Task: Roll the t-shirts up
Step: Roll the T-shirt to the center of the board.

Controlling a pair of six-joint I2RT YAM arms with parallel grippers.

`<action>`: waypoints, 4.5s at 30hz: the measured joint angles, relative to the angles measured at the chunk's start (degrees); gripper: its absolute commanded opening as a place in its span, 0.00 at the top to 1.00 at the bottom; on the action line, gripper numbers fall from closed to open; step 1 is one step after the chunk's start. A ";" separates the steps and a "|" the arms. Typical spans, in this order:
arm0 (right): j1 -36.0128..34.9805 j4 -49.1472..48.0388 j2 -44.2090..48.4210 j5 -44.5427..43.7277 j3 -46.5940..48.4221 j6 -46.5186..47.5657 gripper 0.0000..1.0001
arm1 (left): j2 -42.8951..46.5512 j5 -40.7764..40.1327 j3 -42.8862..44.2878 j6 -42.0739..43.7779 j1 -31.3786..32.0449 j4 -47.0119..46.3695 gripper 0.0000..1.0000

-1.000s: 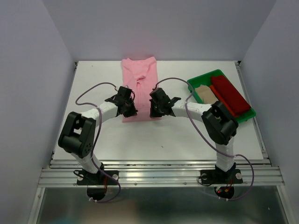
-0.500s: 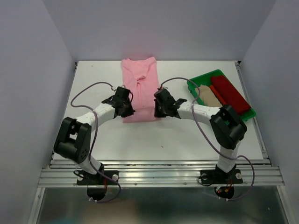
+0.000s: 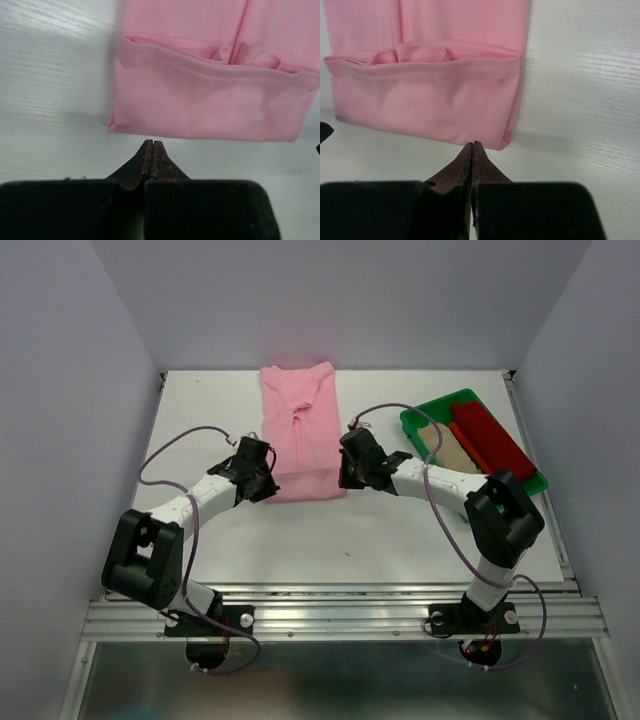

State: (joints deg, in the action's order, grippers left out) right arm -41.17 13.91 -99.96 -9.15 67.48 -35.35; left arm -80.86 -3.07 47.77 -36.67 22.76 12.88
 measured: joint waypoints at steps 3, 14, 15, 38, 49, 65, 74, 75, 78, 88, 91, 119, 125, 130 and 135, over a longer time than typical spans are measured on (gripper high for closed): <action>0.00 -0.20 -2.78 0.13 0.57 0.44 0.98 | -2.12 0.07 -0.31 -0.24 -0.02 -0.57 1.00; 0.00 -1.25 -8.83 0.37 1.05 0.87 0.99 | -9.81 0.15 -0.63 -0.90 -1.27 -5.20 1.00; 0.00 -1.25 -8.83 0.37 1.05 0.85 0.99 | -9.79 0.20 -0.63 -0.90 -1.27 -5.31 1.00; 3.65 0.11 4.15 -1.22 -5.66 -0.22 0.52 | 5.44 -1.40 -7.69 -0.94 -7.63 -2.51 0.65; 3.67 -1.99 -0.90 3.72 -5.66 -2.14 0.50 | 1.75 2.69 -8.57 -0.85 -8.79 -4.33 0.42; 4.09 -5.64 -4.70 6.91 -5.66 -4.83 0.56 | -0.85 6.05 -10.91 -2.01 -8.79 -10.97 0.52; 4.09 -6.60 -5.14 7.56 -5.75 -5.51 0.59 | -2.29 7.21 -11.37 -2.45 -8.79 -14.14 0.68; 4.09 -6.78 -5.16 7.61 -5.81 -5.57 0.60 | -2.38 7.37 -11.37 -2.43 -8.81 -14.43 0.67; 4.09 -7.50 -5.18 7.74 -6.16 -5.68 0.60 | -2.93 8.00 -11.37 -2.51 -8.81 -15.41 0.64; 4.20 -9.92 -5.07 8.31 -7.48 -6.93 0.73 | -3.58 9.05 -11.37 -2.78 -8.92 -16.50 0.83; 4.39 -10.56 -5.07 8.55 -8.11 -7.30 0.83 | -3.91 9.20 -11.37 -2.95 -8.96 -16.55 1.00; 4.39 -7.89 2.69 11.19 -14.10 -7.72 0.99 | 8.61 9.38 -11.43 -5.11 -8.26 -6.51 1.00; 4.39 -6.45 5.55 11.45 -14.08 -7.56 0.99 | 11.37 9.18 -11.37 -6.60 -8.09 -3.19 1.00; 4.39 -5.25 5.64 11.58 -14.05 -7.56 0.98 | 11.06 9.05 -10.47 -7.58 -8.00 -0.50 1.00; 4.39 -4.13 5.64 11.56 -13.73 -7.56 0.97 | 9.31 9.01 -8.61 -7.78 -7.85 0.59 1.00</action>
State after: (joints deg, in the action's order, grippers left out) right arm -36.77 9.78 -94.32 2.42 53.76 -42.92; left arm -71.55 5.93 39.16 -44.45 14.92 13.47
